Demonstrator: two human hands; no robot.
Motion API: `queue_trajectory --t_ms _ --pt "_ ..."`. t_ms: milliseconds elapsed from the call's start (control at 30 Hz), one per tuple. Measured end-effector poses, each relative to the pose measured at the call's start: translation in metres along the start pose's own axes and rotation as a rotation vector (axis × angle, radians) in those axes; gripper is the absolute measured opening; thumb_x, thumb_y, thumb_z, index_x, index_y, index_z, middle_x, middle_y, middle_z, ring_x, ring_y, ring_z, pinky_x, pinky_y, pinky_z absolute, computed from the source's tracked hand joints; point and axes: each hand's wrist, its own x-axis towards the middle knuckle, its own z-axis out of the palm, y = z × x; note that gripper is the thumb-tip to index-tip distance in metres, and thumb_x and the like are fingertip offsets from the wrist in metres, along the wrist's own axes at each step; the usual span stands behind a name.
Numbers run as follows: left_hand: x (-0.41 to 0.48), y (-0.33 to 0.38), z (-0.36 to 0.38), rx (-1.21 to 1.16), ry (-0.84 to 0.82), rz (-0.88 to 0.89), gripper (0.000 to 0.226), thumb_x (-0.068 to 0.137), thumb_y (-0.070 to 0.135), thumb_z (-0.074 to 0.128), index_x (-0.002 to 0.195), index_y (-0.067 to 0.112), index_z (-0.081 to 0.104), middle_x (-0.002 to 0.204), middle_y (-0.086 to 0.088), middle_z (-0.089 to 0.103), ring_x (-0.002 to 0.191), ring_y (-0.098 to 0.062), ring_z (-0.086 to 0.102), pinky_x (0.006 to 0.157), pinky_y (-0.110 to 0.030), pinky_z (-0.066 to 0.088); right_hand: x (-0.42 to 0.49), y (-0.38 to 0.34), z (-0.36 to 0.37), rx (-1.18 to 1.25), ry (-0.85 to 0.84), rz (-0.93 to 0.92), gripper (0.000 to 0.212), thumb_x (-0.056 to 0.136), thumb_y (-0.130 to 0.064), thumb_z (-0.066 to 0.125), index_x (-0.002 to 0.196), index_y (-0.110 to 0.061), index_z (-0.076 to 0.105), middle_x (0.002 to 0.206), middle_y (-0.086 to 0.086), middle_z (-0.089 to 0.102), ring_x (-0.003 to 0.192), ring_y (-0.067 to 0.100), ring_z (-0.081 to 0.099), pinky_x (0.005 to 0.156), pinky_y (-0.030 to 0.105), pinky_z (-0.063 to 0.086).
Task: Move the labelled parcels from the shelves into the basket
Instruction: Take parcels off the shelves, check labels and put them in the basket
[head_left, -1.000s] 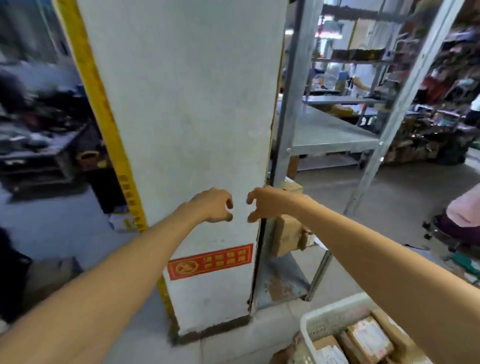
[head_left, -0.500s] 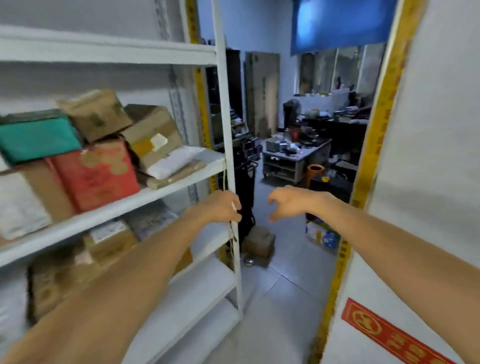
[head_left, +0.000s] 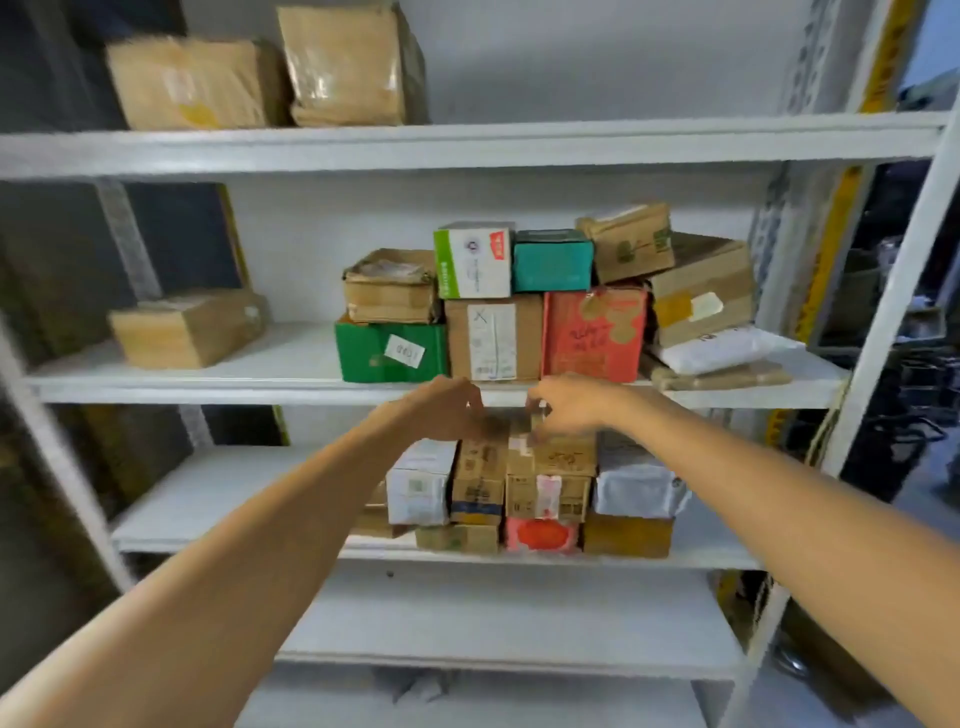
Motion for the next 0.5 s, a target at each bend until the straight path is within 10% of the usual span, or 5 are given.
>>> queue_trajectory --t_ms 500 --pt "-0.009 -0.167 -0.114 0.157 0.178 -0.199 0.035 0.083 0.038 0.07 0.115 0.026 0.064 0.117 -0.003 0.062 0.09 -0.017 0.054 0.085 -0.031 0.049 0.1 -0.091 -0.077 0.017 0.182 -0.073 0.059 0.085 -0.034 0.071 0.134 -0.011 0.049 0.124 0.008 0.058 0.106 0.022 0.057 0.09 0.035 0.05"
